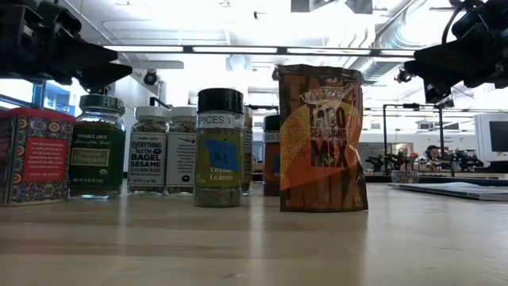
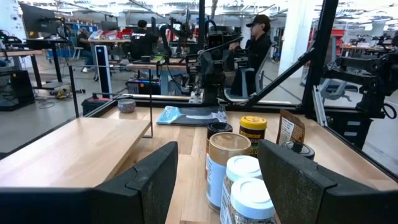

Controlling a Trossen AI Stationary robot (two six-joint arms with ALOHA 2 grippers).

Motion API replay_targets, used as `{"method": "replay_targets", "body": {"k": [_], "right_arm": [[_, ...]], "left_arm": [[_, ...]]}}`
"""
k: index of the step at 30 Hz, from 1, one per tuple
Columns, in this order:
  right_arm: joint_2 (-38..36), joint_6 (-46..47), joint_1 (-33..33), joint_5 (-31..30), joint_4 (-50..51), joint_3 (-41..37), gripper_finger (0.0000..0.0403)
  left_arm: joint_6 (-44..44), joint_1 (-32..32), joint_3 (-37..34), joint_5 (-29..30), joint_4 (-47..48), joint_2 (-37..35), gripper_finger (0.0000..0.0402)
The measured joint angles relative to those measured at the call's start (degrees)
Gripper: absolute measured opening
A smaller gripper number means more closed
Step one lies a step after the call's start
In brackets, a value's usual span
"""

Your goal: Shelf spices

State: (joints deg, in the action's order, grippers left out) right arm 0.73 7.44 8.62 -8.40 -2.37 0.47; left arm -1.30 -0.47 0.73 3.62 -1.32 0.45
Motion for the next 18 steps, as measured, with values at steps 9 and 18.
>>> {"method": "replay_targets", "body": {"k": [9, 18], "right_arm": [[0.0, 0.0, 0.0, 0.0, 0.0, 0.0, 0.0105], [0.0, 1.8, 0.0, -0.1, -0.2, 0.0, 0.0105]], "left_arm": [[0.0, 0.0, 0.0, 0.0, 0.0, 0.0, 0.0218], [0.0, 0.0, 0.0, 0.0, -0.3, 0.0, 0.0218]]}}
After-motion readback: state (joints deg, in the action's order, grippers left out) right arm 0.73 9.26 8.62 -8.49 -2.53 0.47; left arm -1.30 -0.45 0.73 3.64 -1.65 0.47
